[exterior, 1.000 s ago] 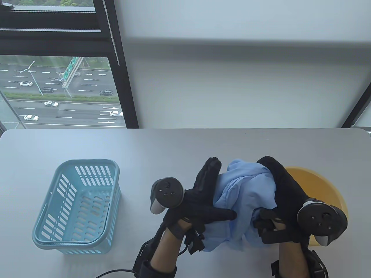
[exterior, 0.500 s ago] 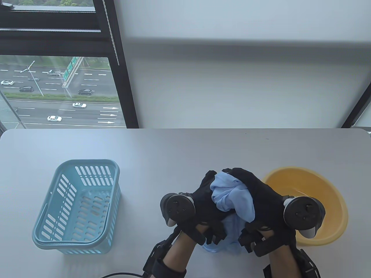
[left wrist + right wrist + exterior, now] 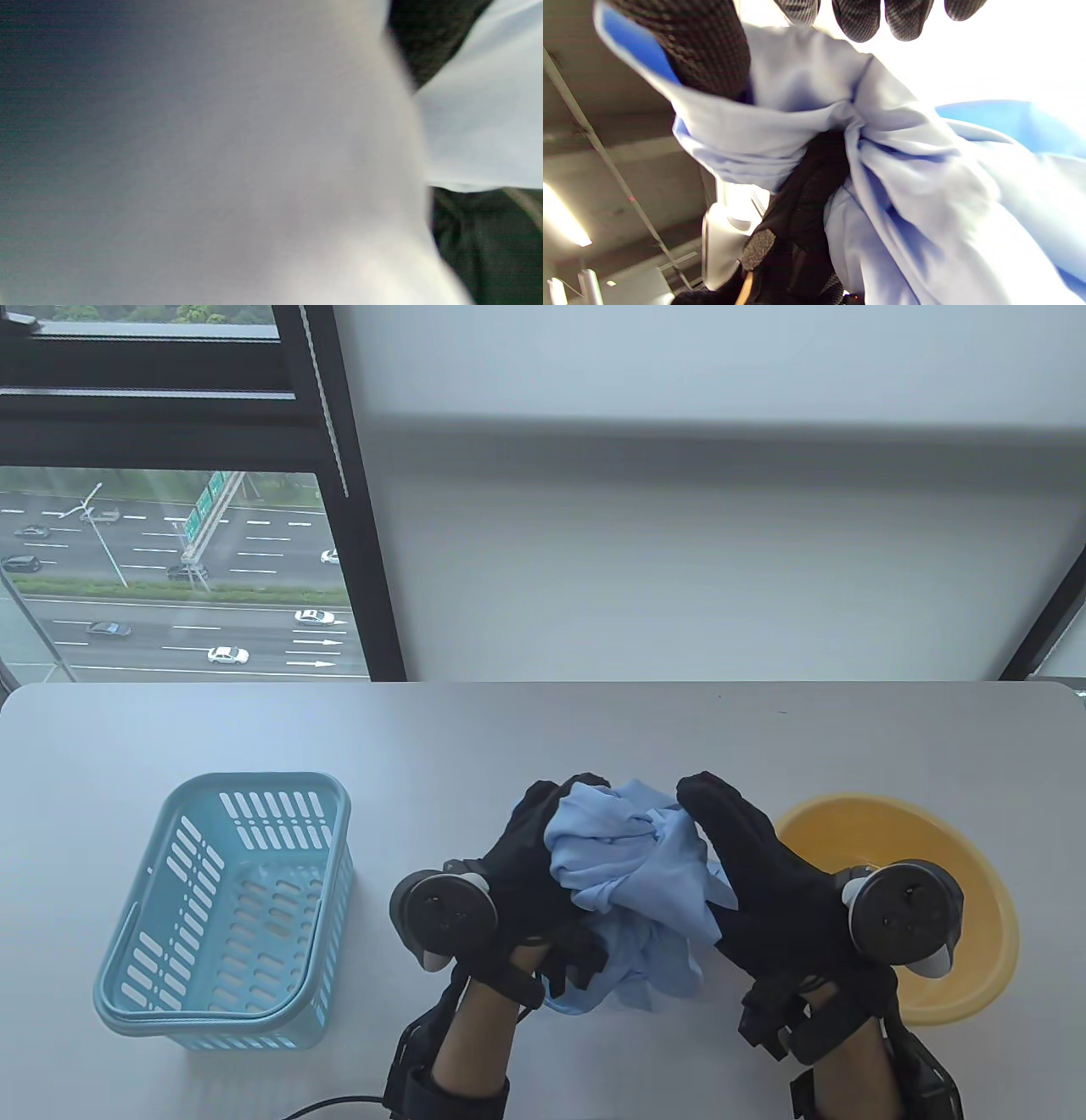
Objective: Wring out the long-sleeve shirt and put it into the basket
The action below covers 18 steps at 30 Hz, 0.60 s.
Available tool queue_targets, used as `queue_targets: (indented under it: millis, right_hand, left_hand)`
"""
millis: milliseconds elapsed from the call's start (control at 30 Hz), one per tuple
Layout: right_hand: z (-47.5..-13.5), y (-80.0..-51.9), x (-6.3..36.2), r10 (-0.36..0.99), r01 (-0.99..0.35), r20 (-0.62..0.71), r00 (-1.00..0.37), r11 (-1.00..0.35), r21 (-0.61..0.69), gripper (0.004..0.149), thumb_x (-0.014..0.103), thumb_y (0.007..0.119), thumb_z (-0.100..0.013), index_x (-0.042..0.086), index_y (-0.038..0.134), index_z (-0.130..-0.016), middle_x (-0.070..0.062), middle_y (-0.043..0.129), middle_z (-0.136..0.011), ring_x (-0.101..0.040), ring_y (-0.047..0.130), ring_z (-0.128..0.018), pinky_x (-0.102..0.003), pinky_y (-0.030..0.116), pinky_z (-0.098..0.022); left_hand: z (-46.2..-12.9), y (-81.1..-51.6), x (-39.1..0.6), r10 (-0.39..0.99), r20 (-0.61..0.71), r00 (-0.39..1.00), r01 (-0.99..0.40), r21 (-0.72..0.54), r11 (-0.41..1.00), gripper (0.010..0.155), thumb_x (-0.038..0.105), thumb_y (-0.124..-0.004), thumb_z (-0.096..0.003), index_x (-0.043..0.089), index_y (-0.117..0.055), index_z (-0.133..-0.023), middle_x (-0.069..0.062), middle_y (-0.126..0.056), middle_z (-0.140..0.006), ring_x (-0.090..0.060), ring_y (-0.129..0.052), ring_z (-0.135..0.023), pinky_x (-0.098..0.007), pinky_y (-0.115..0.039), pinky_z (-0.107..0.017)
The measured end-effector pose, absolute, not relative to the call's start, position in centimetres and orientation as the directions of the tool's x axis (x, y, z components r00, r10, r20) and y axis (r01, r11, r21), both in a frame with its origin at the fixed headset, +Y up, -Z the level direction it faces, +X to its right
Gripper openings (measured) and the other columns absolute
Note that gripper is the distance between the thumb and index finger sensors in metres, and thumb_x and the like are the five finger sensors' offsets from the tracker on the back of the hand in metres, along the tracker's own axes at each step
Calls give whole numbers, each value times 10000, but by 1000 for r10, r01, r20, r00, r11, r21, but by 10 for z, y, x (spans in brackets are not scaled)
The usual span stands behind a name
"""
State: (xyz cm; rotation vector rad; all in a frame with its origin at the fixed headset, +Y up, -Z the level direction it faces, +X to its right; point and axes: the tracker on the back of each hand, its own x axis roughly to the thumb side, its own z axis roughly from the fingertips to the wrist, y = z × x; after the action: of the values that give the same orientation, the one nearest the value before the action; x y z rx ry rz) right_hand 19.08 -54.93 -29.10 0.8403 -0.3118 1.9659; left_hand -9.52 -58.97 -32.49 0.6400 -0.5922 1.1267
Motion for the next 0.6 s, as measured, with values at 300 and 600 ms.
queue_targets:
  millis: [300, 600]
  right_hand:
    - [-331, -591, 169, 820, -795, 517, -245, -475, 377, 1249, 784, 878, -421, 218, 10, -1117, -188, 18, -1199, -557, 98, -1025, -655, 162, -732]
    - [-353, -640, 115, 967, -623, 255, 20, -188, 759, 1286, 671, 980, -419, 128, 41, -1111, -122, 409, -1209, -402, 579, -1050, -652, 262, -791]
  left_hand:
    - [-315, -580, -112, 657, 747, 101, -994, 96, 43, 731, 512, -1016, -498, 253, -637, -1066, 83, -971, -855, -214, -1019, -759, -566, -603, -772]
    - [-322, -584, -93, 699, 649, -299, -943, -313, -113, 709, 516, -1008, -529, 317, -607, -1079, 137, -941, -895, -172, -1000, -801, -533, -616, -799]
